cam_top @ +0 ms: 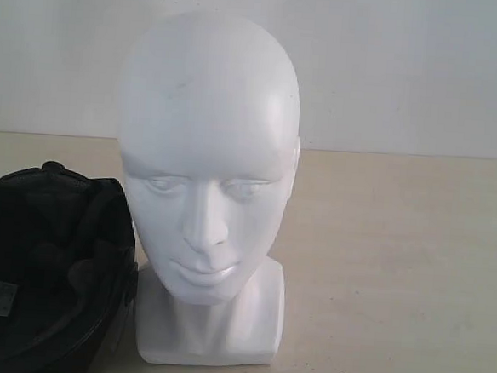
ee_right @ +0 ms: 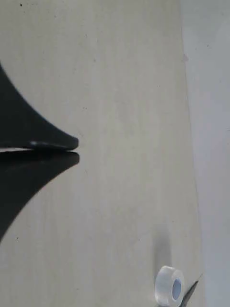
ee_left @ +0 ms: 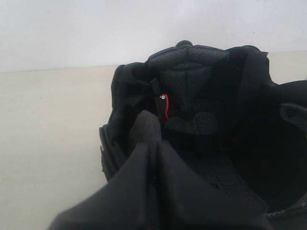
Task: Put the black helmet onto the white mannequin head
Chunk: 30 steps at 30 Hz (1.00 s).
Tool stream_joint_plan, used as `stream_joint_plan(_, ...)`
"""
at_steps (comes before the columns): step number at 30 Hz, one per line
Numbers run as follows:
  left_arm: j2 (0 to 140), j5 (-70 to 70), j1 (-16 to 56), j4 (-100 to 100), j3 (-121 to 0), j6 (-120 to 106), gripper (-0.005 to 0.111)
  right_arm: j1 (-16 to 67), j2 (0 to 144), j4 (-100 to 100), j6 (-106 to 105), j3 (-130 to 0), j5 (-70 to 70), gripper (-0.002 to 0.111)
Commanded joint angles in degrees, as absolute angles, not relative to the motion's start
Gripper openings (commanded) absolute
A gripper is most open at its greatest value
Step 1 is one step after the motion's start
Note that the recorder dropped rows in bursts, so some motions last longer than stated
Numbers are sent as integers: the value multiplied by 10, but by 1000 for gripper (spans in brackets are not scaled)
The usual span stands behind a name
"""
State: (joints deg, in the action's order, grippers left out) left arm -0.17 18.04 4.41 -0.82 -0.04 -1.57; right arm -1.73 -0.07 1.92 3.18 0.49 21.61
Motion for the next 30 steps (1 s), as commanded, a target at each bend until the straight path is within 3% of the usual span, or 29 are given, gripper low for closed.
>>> stream_joint_plan(1,0,176,46,-8,0,-8,4,-17,0,12,30,0,174,0)
stream_joint_plan(8,0,176,46,-8,0,-8,4,-17,0,12,30,0,92,0)
stream_joint_plan(13,0,176,46,-8,0,-8,4,-17,0,12,30,0,-88,0)
stream_joint_plan(21,0,176,46,-8,0,-8,4,-17,79,-8,-36,-221,134,0)
stream_joint_plan(30,0,176,46,-8,0,-8,4,-17,207,10,-33,-259,144,0)
